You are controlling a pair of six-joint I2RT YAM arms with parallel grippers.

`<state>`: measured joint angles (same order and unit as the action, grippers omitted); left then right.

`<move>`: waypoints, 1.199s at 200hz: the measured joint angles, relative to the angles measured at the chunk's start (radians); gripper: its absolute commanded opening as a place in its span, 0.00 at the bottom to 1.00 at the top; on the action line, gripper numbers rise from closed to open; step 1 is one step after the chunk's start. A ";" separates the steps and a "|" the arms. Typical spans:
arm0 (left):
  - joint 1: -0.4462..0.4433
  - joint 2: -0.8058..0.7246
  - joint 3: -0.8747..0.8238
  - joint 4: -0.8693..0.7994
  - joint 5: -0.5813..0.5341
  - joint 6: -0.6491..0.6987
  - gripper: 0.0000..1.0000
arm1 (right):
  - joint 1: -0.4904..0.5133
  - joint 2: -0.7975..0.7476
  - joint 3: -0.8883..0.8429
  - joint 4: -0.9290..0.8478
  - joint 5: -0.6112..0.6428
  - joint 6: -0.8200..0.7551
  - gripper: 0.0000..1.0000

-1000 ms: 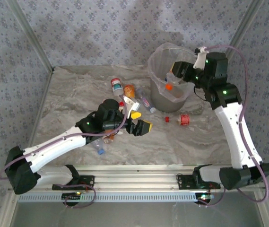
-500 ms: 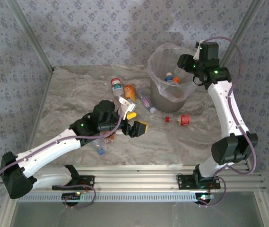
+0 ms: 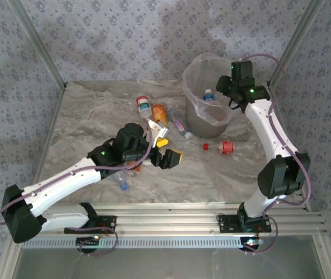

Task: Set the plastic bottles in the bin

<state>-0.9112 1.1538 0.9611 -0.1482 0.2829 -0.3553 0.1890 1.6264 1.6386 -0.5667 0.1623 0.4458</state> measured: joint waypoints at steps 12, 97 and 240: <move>0.000 0.000 0.000 0.000 -0.004 0.000 1.00 | 0.009 0.005 -0.008 0.009 0.013 0.007 0.54; 0.000 -0.002 -0.003 -0.010 -0.014 0.000 1.00 | 0.023 0.003 -0.024 0.020 0.063 0.018 0.78; 0.000 -0.045 -0.003 -0.119 -0.133 0.060 1.00 | 0.038 -0.203 -0.065 0.059 -0.063 -0.138 0.81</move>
<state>-0.9112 1.1084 0.9581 -0.2672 0.1497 -0.2955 0.2272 1.4235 1.5738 -0.5079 0.0998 0.3077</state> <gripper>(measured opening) 0.994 0.802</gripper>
